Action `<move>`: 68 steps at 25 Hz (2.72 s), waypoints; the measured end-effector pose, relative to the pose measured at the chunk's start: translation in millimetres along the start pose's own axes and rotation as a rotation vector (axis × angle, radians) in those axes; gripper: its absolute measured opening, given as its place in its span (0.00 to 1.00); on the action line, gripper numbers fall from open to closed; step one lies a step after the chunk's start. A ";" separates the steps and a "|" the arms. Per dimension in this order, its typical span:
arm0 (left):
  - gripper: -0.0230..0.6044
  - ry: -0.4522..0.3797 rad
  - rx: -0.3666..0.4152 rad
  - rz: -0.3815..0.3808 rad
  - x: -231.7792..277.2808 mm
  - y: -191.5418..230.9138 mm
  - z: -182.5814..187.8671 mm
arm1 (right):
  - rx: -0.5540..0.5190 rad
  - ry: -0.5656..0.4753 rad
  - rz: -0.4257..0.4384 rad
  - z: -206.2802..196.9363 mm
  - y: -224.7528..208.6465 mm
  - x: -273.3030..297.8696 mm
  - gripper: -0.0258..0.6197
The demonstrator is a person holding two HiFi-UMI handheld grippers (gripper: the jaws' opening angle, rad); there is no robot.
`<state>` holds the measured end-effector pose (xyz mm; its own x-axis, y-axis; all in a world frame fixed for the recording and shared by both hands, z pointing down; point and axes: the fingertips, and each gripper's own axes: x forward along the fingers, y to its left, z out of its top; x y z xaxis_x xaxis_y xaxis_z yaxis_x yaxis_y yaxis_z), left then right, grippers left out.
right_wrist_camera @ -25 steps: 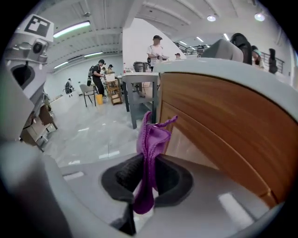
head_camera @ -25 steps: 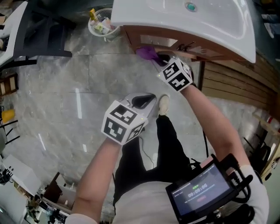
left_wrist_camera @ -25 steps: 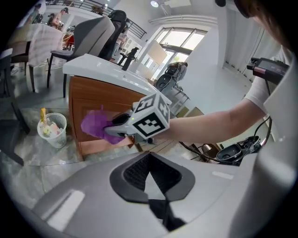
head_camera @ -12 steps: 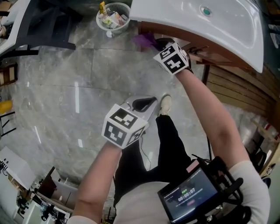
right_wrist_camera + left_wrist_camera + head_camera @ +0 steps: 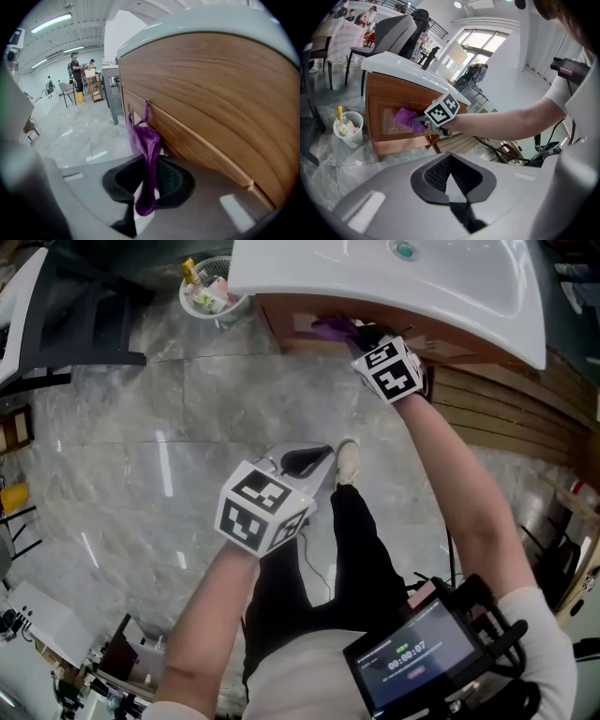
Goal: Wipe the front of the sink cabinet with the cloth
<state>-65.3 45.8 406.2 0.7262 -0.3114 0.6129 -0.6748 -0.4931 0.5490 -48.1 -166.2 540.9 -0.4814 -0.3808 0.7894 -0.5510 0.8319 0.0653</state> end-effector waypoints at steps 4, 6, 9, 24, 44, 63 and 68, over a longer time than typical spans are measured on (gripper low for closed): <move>0.05 0.024 0.020 -0.021 20.1 -13.5 6.8 | 0.035 0.011 -0.032 -29.4 -26.4 -19.0 0.13; 0.05 0.037 0.031 -0.031 32.2 -21.1 11.1 | 0.041 0.017 -0.043 -43.5 -39.3 -27.6 0.12; 0.05 0.053 0.046 -0.043 44.4 -29.3 13.1 | 0.054 0.022 -0.061 -61.3 -52.6 -38.0 0.12; 0.05 0.113 0.110 -0.096 114.4 -70.0 33.3 | 0.154 0.076 -0.170 -162.7 -145.9 -93.6 0.13; 0.05 0.166 0.157 -0.158 168.7 -104.6 43.9 | 0.325 0.196 -0.369 -295.6 -257.4 -176.3 0.12; 0.05 0.077 0.077 -0.063 79.7 -56.5 19.1 | 0.088 0.169 -0.110 -212.8 -59.8 -106.4 0.13; 0.05 0.047 0.041 -0.019 41.2 -32.6 1.7 | 0.002 0.088 0.018 -126.8 16.6 -45.2 0.13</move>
<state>-13.1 47.7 412.5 0.7310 -0.2643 0.6291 -0.6547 -0.5315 0.5375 51.0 -84.0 583.7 -0.4298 -0.3291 0.8408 -0.5441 0.8375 0.0497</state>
